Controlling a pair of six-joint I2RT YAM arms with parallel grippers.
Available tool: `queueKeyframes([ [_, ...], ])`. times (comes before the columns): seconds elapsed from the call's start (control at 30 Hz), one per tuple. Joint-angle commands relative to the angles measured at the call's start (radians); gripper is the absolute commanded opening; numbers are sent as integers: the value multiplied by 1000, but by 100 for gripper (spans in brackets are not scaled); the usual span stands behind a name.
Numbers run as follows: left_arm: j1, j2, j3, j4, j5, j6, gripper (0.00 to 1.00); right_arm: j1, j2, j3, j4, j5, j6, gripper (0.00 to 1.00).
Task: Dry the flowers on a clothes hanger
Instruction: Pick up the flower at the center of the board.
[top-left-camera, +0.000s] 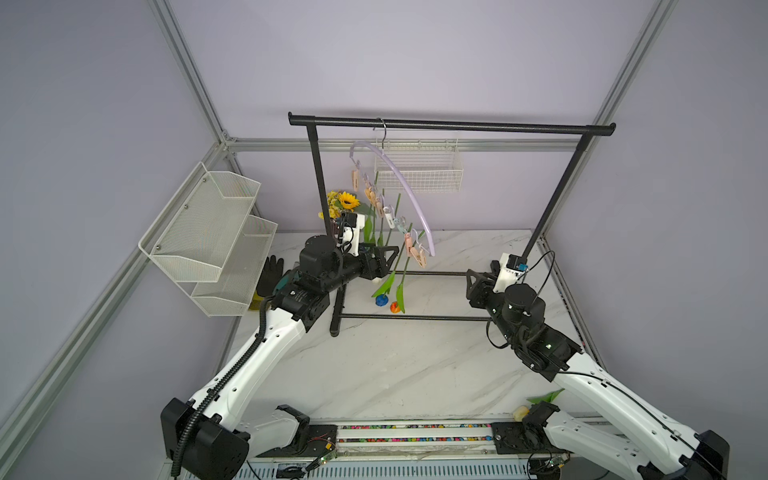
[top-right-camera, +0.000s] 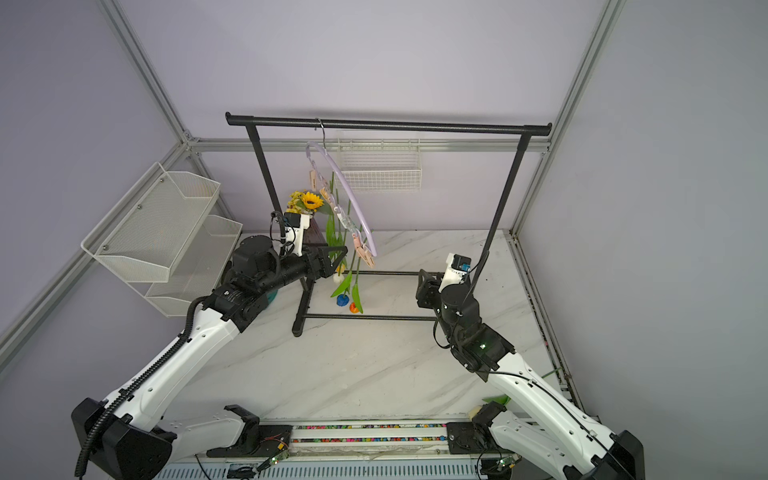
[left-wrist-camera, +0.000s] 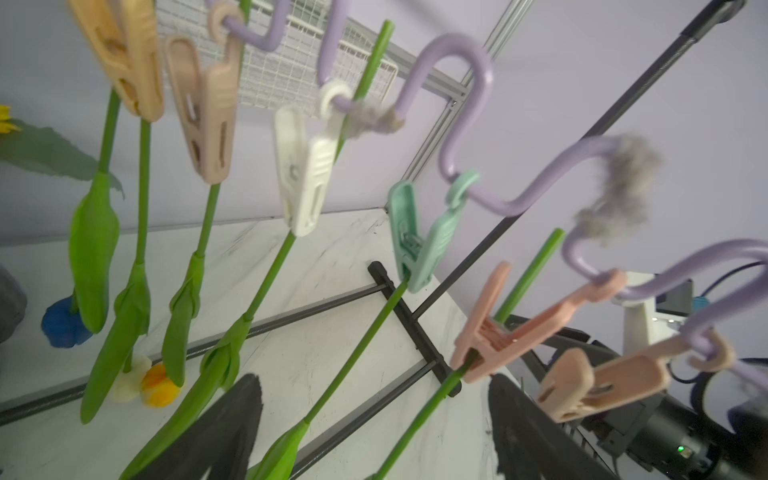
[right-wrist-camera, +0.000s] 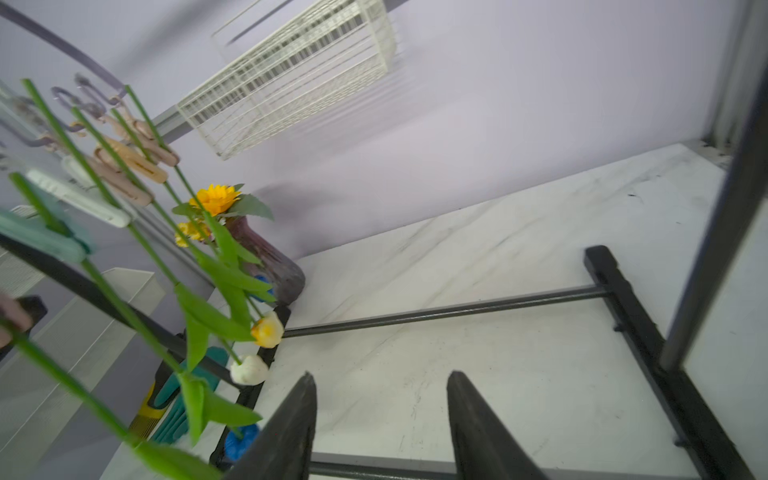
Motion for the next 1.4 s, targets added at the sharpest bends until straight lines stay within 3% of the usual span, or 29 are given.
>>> queueKeyframes([
  [0.0,-18,-29,-20,-51,-89,-50,85,-76,-21,23,-270,104,115,51],
  [0.17,-50,-32,-61,-116,-148,-50,85,-285,-12,9,-446,-18,218,52],
  [0.3,-60,-44,-108,-126,-162,-53,84,-433,2,-39,-527,-27,279,62],
  [0.47,-63,-43,-133,-124,-145,-53,85,-626,48,-153,-542,-2,397,64],
  [0.7,-65,-29,-132,-106,-127,-57,84,-840,238,-211,-650,103,620,63],
  [1.07,-67,-12,-128,-86,-101,-63,83,-1066,269,-255,-576,15,537,63],
  [1.37,-67,-27,-132,-85,-106,-61,83,-1139,349,-258,-519,-70,502,60],
])
